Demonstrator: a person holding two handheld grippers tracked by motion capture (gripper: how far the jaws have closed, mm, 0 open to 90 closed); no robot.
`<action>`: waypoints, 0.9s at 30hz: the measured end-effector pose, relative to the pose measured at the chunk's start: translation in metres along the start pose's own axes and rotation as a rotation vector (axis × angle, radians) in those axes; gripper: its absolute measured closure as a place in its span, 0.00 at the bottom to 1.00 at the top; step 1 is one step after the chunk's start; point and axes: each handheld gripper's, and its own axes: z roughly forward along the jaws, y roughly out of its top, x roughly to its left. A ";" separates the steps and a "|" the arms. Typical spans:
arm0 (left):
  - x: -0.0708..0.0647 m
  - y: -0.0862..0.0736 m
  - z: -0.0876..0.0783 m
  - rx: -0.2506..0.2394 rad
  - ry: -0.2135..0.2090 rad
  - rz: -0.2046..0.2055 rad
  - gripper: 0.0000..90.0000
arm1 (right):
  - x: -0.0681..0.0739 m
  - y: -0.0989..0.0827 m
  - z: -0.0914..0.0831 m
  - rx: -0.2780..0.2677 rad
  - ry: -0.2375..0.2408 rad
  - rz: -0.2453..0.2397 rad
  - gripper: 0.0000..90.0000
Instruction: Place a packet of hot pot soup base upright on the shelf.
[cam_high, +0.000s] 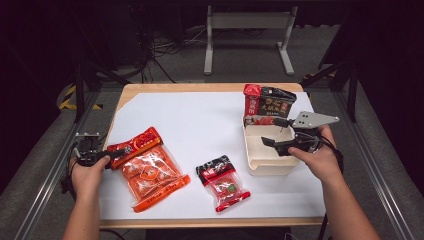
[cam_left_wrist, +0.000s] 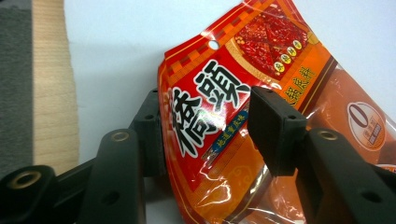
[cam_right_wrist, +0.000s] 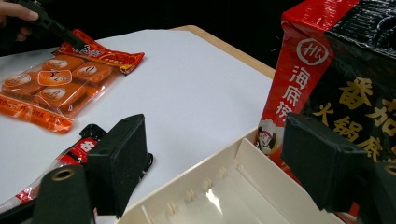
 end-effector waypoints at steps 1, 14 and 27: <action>0.001 0.000 0.001 -0.006 0.002 -0.001 0.59 | 0.000 0.000 0.000 0.000 0.002 0.001 0.26; -0.007 -0.001 0.004 -0.019 0.095 0.032 0.92 | 0.003 0.000 0.004 0.007 0.008 -0.005 0.26; -0.016 0.002 -0.013 -0.101 0.050 0.067 1.00 | 0.003 -0.001 0.003 0.009 0.002 0.003 0.27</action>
